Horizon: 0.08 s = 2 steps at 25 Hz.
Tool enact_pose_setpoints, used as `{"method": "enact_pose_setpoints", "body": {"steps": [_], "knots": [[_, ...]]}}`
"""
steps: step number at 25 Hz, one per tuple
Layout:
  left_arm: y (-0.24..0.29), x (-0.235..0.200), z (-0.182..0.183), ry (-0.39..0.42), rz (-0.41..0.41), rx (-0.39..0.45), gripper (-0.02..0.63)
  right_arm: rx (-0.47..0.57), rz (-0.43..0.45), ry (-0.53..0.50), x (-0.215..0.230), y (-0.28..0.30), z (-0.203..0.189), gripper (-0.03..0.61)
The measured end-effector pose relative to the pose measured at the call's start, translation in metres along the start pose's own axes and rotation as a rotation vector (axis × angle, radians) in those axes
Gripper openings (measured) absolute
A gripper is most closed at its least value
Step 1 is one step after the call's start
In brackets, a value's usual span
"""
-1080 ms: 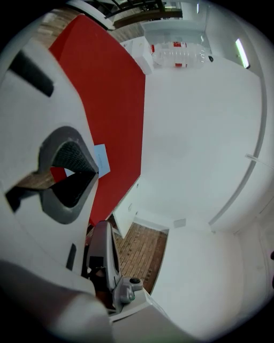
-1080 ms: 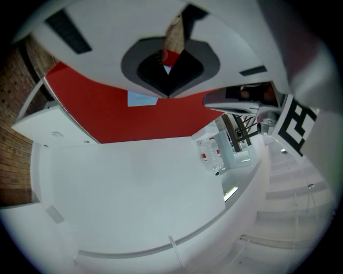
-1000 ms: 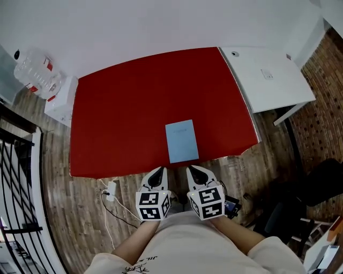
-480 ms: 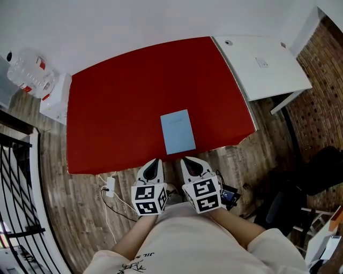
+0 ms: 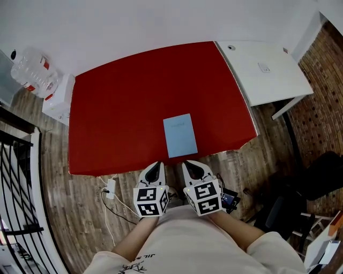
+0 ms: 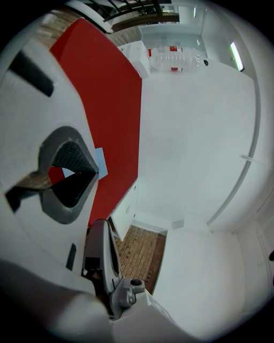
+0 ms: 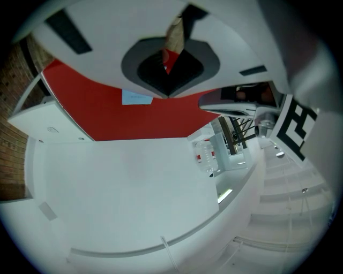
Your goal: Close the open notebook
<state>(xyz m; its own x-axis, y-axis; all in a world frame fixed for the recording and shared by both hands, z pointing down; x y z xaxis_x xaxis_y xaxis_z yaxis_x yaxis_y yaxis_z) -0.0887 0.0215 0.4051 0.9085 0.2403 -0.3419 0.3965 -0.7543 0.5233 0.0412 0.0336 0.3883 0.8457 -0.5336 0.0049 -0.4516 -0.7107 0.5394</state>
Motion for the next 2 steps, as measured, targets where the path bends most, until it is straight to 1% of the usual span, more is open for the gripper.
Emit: {"method": "enact_pose_setpoints", "body": {"steps": [2], "knots": [[-0.0008, 0.0001, -0.0005, 0.001, -0.001, -0.004, 0.006, -0.002, -0.002, 0.001, -0.0009, -0.0004, -0.0007, 0.005]]}}
Point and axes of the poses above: the fingertips, and each gripper's own axes: y forward along the fingers, x to its right, z out of its top, the point moved 5 cm from there along -y, backward along the fingers, and after that the axes turned 11 degrees about -y, right-handed, at the moved point
